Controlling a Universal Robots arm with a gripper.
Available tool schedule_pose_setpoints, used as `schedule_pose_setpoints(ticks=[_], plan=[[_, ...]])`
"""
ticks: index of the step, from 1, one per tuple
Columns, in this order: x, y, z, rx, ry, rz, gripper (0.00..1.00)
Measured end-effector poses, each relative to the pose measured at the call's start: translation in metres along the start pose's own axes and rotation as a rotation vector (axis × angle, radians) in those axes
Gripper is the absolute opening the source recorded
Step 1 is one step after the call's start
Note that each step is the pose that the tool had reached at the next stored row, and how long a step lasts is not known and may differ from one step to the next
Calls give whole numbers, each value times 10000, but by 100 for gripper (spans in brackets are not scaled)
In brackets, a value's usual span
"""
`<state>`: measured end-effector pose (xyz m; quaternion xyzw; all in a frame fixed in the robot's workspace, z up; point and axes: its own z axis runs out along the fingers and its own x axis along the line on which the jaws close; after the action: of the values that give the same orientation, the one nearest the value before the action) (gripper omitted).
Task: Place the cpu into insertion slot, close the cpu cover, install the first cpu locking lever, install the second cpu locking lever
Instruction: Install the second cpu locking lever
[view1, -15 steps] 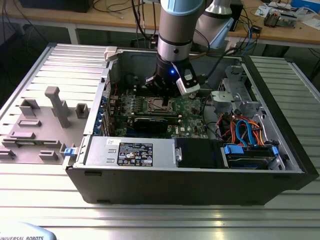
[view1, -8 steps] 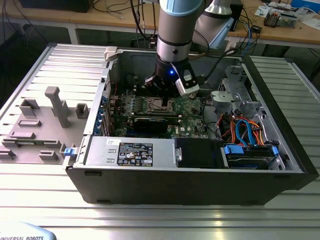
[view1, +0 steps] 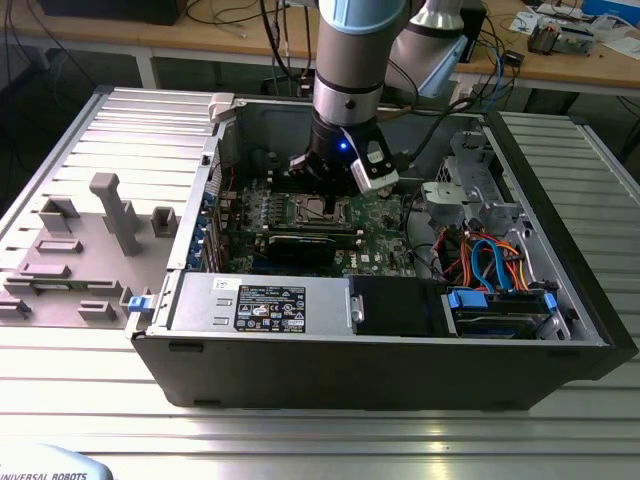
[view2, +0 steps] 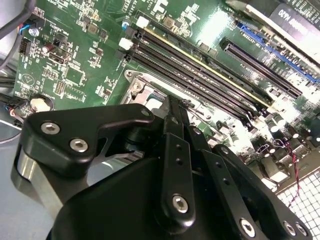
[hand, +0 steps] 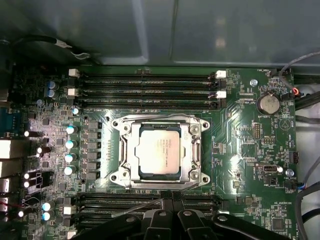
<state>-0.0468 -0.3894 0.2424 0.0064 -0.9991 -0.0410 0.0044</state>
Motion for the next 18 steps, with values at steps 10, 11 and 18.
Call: schedule_pose_setpoints(ticks=[10, 11, 18], plan=[[136, -99, 38, -371, -5, -7, 11], [157, -102, 48, -377, -5, -7, 11], [280, -136, 115, -460, -4, -11, 11]])
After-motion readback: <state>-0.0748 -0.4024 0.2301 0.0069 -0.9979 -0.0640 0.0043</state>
